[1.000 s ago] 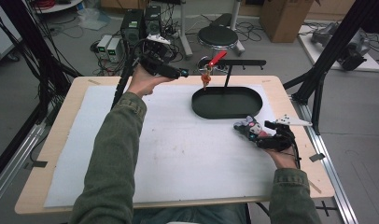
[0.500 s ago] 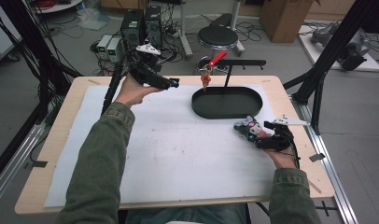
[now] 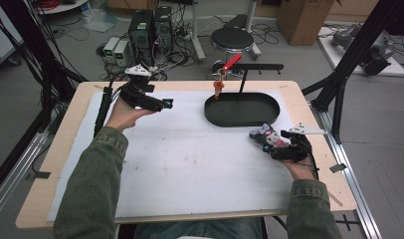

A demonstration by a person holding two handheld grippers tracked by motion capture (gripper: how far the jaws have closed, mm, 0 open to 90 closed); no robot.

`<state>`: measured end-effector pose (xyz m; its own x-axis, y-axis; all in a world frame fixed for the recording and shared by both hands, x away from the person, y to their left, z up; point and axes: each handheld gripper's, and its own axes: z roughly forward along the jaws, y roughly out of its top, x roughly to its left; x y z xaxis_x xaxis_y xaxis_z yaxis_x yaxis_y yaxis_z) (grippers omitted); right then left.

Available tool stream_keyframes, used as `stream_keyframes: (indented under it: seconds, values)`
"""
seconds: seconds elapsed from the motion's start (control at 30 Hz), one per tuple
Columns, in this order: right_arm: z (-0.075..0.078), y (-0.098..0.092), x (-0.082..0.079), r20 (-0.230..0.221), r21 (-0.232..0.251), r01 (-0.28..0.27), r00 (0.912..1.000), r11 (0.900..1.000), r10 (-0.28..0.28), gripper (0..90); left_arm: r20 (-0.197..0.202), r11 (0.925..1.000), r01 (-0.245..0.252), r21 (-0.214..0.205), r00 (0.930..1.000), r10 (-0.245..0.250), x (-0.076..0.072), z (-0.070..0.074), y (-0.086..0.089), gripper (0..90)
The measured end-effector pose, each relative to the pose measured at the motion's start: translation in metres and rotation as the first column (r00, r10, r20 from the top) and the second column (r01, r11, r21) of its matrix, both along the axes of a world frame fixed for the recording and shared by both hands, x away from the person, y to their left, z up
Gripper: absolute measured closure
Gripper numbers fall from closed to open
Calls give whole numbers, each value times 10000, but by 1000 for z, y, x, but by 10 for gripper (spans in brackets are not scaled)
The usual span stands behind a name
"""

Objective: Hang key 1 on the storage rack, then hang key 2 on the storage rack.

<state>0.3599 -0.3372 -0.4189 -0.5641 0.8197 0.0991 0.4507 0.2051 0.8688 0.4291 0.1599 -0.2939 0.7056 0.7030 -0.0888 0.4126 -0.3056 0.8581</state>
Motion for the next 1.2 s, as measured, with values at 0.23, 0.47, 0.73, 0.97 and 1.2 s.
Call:
stream_keyframes:
  seconds: [0.23, 0.47, 0.73, 0.97, 1.2]
  values:
    - [-1, 3, -1, -35, -374, 13, 10000, 9993, -14, 7, 56, 9995, -326, 44, 9995, 325, -14, -12, 21, 44]
    - [-1, 3, -1, -80, -405, -1, 10000, 9992, -3, 7, 216, 9987, -500, 67, 9985, 498, -29, -21, 35, 44]
    - [-1, 3, 0, -24, -467, 1, 10000, 9989, -2, 7, 172, 9976, -680, 118, 9975, 678, -39, -36, 46, 44]
    - [-2, 4, 0, -70, -592, 87, 9999, 9982, -91, 7, 7, 9955, -946, 65, 9955, 946, -50, -52, 55, 44]
    - [-8, 4, 7, -311, -1164, 577, 9976, 9915, -617, 7, -70, 9947, -1032, -17, 9946, 1031, -60, -61, 64, 44]
